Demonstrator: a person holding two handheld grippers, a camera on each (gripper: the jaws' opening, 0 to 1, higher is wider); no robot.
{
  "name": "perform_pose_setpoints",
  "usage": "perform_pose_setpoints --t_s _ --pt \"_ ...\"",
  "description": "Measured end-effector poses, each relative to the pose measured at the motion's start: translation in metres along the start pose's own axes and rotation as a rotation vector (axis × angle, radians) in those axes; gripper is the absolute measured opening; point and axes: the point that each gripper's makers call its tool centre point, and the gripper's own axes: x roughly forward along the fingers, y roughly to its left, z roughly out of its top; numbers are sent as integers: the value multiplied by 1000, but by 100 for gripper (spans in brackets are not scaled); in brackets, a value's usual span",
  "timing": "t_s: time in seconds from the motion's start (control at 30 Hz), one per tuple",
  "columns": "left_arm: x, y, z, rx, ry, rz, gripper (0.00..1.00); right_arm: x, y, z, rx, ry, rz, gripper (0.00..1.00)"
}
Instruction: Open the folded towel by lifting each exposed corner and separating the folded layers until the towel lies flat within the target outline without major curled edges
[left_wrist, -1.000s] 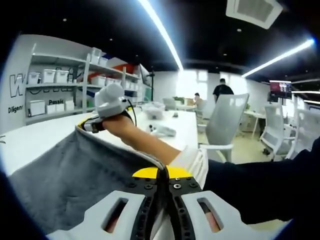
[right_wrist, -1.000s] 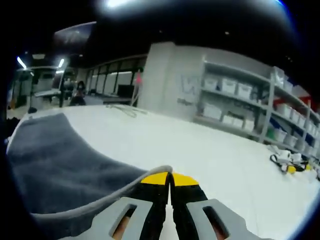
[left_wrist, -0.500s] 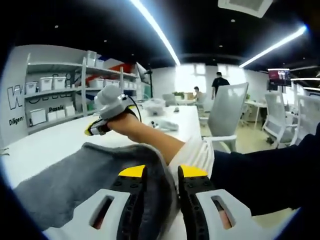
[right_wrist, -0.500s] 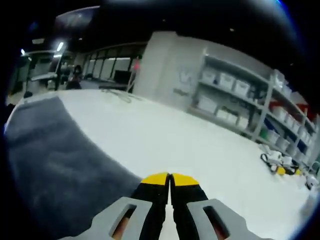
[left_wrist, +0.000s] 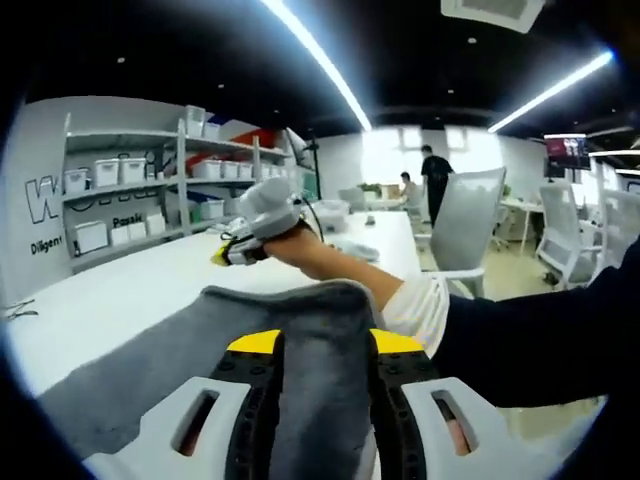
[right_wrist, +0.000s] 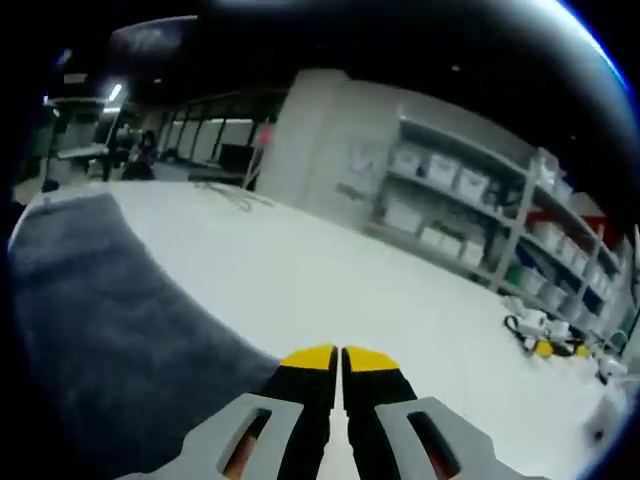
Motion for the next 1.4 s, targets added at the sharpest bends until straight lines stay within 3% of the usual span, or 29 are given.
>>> perform_pose_setpoints --t_s 0.13,0.33,0.47,0.6,0.77,0.9,0.97,1.07,1.23,1.4 --pt "-9 18 -6 30 23 37 32 -8 4 14 5 -59 11 0" --pt "-11 44 -10 41 70 59 32 -12 -5 13 0 -67 -14 0" --pt "-2 58 -11 44 116 47 32 -12 -5 18 9 -91 -5 0" --pt "12 77 -7 47 134 57 32 -7 -1 10 -47 -49 -2 0" --pt "29 100 -4 84 168 85 34 -7 1 11 -62 -45 13 0" --pt "41 107 -3 78 184 65 36 -11 3 20 -4 -92 29 0" --pt "45 110 -3 69 190 50 37 -15 11 22 40 -104 57 0" --pt "49 114 -3 51 191 34 38 -21 4 24 68 -97 51 4" --pt "58 122 1 47 193 14 39 -46 4 42 126 -134 54 8" --pt "68 131 3 52 200 3 39 -72 13 38 133 -97 58 11"
